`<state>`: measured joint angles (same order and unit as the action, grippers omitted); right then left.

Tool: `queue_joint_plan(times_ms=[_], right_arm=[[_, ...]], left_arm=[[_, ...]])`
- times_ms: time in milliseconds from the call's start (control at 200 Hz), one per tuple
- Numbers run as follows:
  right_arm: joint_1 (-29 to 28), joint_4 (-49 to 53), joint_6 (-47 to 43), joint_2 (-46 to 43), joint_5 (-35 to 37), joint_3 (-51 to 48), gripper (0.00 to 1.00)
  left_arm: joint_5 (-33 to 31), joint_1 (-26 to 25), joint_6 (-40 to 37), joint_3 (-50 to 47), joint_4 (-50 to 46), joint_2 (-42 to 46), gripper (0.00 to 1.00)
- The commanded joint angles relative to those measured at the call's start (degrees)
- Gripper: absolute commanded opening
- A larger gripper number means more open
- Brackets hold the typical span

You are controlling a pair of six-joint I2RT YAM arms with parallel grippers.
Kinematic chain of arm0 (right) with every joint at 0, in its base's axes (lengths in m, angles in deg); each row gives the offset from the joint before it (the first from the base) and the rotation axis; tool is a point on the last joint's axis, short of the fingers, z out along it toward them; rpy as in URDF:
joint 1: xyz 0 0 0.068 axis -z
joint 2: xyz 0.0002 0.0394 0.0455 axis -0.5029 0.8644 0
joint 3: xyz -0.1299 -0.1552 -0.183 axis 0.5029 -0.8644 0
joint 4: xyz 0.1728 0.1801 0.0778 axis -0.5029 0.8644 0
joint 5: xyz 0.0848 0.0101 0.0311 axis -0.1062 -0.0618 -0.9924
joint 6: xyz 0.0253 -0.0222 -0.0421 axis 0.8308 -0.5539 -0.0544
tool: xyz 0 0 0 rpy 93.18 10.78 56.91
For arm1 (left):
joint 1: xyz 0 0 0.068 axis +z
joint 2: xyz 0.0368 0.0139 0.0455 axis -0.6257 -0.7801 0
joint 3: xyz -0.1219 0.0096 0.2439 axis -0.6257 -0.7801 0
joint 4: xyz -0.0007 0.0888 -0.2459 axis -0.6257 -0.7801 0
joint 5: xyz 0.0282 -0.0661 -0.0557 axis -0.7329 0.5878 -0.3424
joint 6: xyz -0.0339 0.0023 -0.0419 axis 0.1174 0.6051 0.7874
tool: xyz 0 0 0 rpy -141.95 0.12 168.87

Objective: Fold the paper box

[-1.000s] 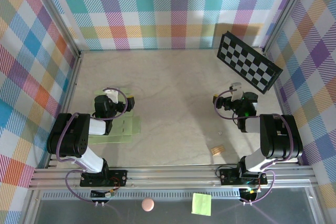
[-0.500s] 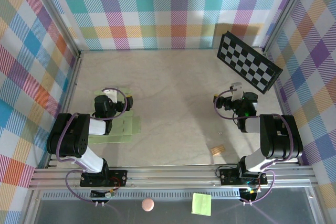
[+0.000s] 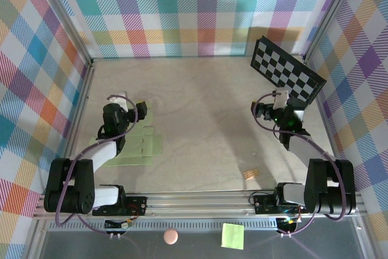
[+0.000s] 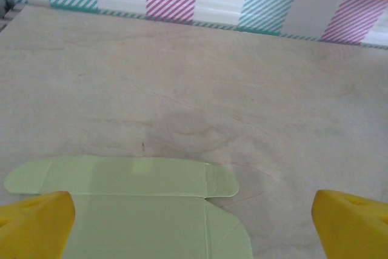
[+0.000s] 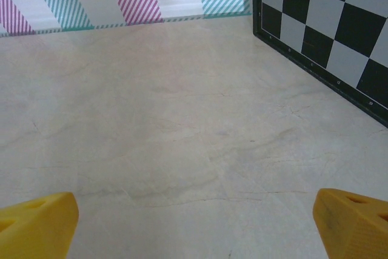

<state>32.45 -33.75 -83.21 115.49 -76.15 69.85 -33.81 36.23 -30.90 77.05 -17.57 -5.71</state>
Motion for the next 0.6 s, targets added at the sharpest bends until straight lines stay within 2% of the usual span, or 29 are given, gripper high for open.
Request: queue_joint_plan(times_ms=[0, 170, 270, 480, 595], right_arm=[[-0.2, 11.2, 6.1, -2.0, -0.5, 3.8, 1.0], [-0.6, 25.4, 14.8, -1.7, -2.0, 10.0, 0.96], [-1.3, 30.6, 18.7, -1.6, -3.3, 12.1, 0.94], [-2.0, 42.8, 21.6, 3.1, -8.7, 18.0, 0.91], [-3.1, 45.0, 21.3, 5.9, -11.5, 19.6, 0.9]], left_arm=[[-3.6, -0.5, 8.3, 5.0, -15.0, 1.7, 1.0], [-0.7, -0.4, 17.6, 13.1, -33.4, -1.3, 0.99], [1.9, -0.4, 20.2, 15.4, -39.2, -4.4, 0.98], [3.2, -0.4, 21.0, 18.3, -43.3, -12.3, 0.98], [4.1, -0.4, 20.7, 19.9, -43.3, -15.9, 0.99]])
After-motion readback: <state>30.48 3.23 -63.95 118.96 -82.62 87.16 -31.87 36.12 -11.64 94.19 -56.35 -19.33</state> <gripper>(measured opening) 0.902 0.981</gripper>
